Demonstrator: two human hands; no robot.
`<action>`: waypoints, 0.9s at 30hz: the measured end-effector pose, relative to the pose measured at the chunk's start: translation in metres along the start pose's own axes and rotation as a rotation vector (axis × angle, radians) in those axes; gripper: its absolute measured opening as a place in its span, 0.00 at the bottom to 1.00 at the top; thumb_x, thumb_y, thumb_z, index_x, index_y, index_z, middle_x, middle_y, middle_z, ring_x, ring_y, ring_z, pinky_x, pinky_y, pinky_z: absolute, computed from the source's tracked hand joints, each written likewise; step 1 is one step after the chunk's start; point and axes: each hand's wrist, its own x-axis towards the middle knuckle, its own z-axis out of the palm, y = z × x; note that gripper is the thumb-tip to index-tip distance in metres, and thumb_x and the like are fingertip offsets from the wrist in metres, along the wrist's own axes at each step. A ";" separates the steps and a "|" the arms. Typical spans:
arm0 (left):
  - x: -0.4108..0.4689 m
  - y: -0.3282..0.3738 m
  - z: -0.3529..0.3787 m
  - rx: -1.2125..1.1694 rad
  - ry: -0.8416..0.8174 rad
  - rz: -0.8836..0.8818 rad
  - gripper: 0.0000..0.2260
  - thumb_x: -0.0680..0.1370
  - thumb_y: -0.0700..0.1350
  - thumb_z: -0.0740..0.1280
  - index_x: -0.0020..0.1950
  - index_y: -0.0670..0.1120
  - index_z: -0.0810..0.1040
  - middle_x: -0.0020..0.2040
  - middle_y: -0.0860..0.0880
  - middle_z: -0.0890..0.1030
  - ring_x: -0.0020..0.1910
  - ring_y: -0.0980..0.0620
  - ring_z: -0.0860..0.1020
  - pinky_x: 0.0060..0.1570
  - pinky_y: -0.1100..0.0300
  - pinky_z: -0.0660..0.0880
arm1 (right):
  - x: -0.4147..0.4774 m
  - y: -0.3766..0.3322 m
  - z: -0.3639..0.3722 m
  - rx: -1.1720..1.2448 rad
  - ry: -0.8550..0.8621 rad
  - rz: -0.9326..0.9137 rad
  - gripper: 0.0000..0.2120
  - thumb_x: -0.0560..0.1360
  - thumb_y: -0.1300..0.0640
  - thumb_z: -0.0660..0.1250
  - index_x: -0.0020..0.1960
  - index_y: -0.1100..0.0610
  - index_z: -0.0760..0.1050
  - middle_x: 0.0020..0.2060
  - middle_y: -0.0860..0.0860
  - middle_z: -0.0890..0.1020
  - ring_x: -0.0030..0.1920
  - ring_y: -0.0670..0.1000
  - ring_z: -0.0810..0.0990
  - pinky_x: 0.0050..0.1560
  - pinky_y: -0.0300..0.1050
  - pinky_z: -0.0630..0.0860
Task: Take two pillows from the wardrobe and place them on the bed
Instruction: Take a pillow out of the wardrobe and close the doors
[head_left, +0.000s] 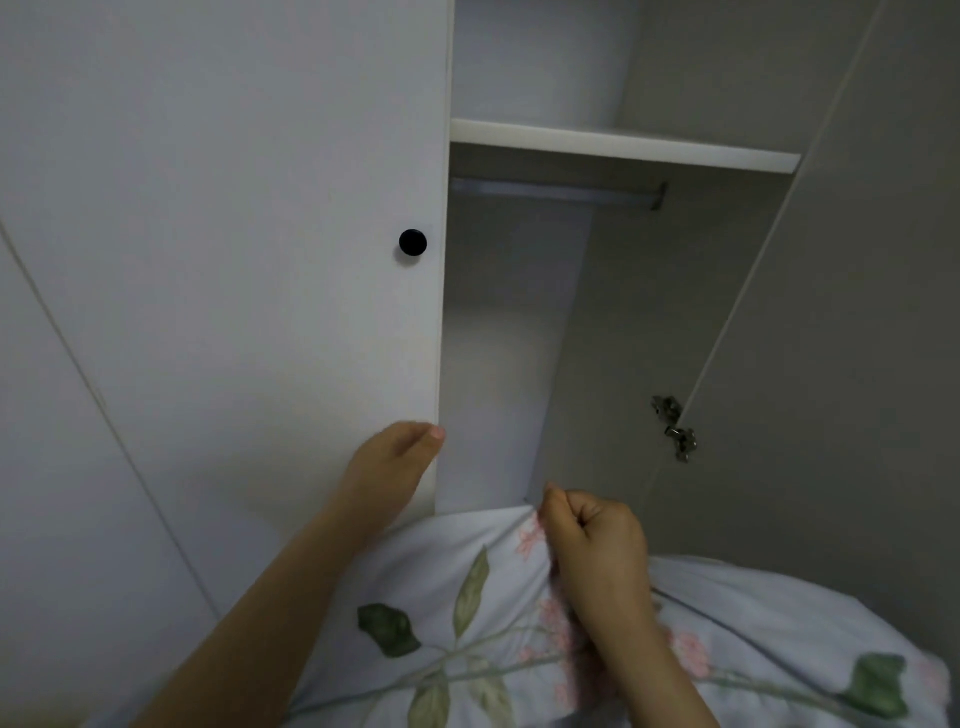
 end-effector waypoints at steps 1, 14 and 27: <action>-0.013 -0.003 0.002 0.028 -0.028 0.019 0.12 0.79 0.51 0.59 0.51 0.47 0.79 0.54 0.46 0.82 0.53 0.48 0.80 0.60 0.53 0.73 | -0.003 0.000 0.000 -0.004 0.011 0.012 0.24 0.75 0.54 0.64 0.24 0.54 0.56 0.19 0.46 0.58 0.23 0.43 0.57 0.27 0.42 0.57; -0.077 -0.019 0.064 0.204 0.090 0.197 0.27 0.78 0.58 0.55 0.22 0.48 0.57 0.19 0.50 0.61 0.20 0.55 0.61 0.25 0.59 0.58 | -0.036 0.009 -0.026 0.000 0.101 0.132 0.24 0.74 0.54 0.63 0.22 0.54 0.58 0.17 0.46 0.59 0.22 0.43 0.58 0.25 0.43 0.59; -0.105 0.034 0.156 -0.111 -0.204 0.327 0.25 0.74 0.49 0.67 0.25 0.46 0.56 0.23 0.52 0.54 0.24 0.55 0.55 0.27 0.57 0.55 | -0.080 0.076 -0.143 -0.224 0.358 0.405 0.22 0.75 0.50 0.65 0.29 0.62 0.64 0.20 0.52 0.67 0.26 0.50 0.65 0.29 0.48 0.65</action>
